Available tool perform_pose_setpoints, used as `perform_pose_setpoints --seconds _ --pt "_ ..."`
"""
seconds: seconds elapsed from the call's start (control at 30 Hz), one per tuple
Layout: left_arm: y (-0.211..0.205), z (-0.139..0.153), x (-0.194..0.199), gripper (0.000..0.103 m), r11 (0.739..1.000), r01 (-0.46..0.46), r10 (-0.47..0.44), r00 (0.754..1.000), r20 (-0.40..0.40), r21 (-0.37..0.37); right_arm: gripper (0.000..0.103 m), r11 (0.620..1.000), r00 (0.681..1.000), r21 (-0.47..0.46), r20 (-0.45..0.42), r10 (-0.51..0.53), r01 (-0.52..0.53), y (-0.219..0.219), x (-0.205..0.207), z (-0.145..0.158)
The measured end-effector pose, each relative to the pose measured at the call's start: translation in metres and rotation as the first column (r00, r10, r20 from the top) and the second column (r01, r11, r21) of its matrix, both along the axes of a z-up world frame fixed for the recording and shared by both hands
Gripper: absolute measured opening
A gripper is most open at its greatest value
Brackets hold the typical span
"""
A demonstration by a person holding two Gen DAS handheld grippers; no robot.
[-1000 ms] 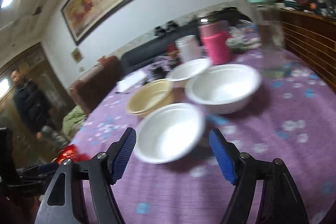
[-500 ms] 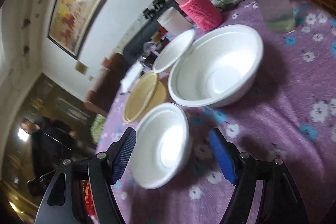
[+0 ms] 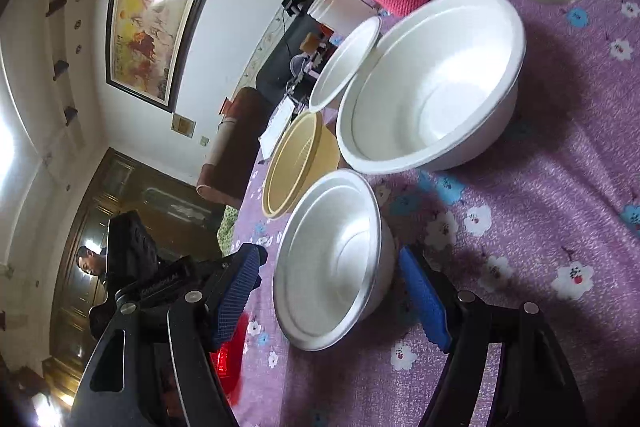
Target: Organize plates and bowls
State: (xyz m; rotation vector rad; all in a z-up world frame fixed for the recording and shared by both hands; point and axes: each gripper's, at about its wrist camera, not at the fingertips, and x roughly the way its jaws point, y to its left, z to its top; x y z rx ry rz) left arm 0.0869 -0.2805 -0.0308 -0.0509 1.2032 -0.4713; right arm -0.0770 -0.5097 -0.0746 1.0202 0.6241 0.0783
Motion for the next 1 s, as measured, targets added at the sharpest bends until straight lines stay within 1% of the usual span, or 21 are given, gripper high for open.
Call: perform_pose_setpoints --seconds 0.1,0.23,0.3,0.33,0.4,0.43,0.5,0.53,0.57,0.7,0.77,0.8,0.87,1.0 --pt "0.008 0.007 0.002 0.073 0.999 -0.024 0.024 1.000 0.015 -0.021 0.075 1.000 1.000 -0.003 -0.005 0.004 -0.004 0.002 0.001 0.000" --pt "0.011 0.009 0.004 0.073 0.999 -0.041 0.041 0.998 0.041 0.006 0.075 1.000 1.000 -0.007 -0.021 0.003 -0.003 0.003 0.002 -0.002" --pt "0.010 0.004 0.007 0.073 0.999 -0.042 0.041 0.999 0.024 0.025 0.075 1.000 1.000 -0.010 -0.025 0.004 -0.004 0.003 0.002 -0.003" --pt "0.009 0.000 0.009 0.073 0.999 -0.040 0.040 0.999 0.003 0.029 0.075 1.000 1.000 -0.011 -0.024 0.006 -0.006 0.004 0.002 -0.003" --pt "0.009 -0.006 0.010 0.073 0.999 -0.033 0.033 0.999 -0.041 0.004 0.075 1.000 1.000 -0.010 -0.026 0.007 -0.007 0.004 0.003 -0.003" --pt "0.009 -0.006 0.009 0.073 0.999 -0.027 0.025 0.998 -0.057 -0.032 0.075 1.000 1.000 -0.007 -0.027 0.008 -0.009 0.003 0.004 -0.004" --pt "0.006 -0.003 0.005 0.072 0.997 -0.010 0.006 0.999 -0.051 -0.078 0.075 1.000 1.000 0.001 -0.026 0.013 -0.013 0.004 0.007 -0.004" --pt "0.004 -0.001 0.003 0.072 0.997 0.003 -0.006 0.999 -0.046 -0.078 0.075 1.000 1.000 0.002 -0.024 0.012 -0.012 0.004 0.008 -0.004" --pt "0.001 0.000 0.002 0.072 0.997 0.014 -0.017 0.999 -0.040 -0.070 0.075 1.000 1.000 0.004 -0.022 0.014 -0.014 0.004 0.009 -0.004" --pt "-0.008 0.001 -0.003 0.073 0.999 0.028 -0.028 1.000 0.014 0.018 0.075 1.000 0.999 0.005 -0.028 0.019 -0.019 0.004 0.011 -0.005" --pt "-0.006 -0.001 -0.001 0.073 1.000 0.025 -0.025 1.000 -0.009 -0.004 0.075 1.000 1.000 0.003 -0.027 0.016 -0.016 0.004 0.011 -0.005" --pt "-0.006 -0.004 0.001 0.072 0.999 0.027 -0.028 0.999 -0.040 -0.035 0.075 1.000 0.999 0.003 -0.029 0.014 -0.014 0.004 0.012 -0.005" --pt "-0.009 -0.007 0.001 0.072 0.997 0.038 -0.042 0.997 -0.068 -0.063 0.075 1.000 0.999 0.007 -0.033 0.017 -0.017 0.004 0.013 -0.006" --pt "-0.022 -0.008 -0.005 0.072 0.994 0.087 -0.091 0.994 -0.068 -0.065 0.075 1.000 0.999 -0.002 -0.038 0.014 -0.014 0.004 0.014 -0.007"
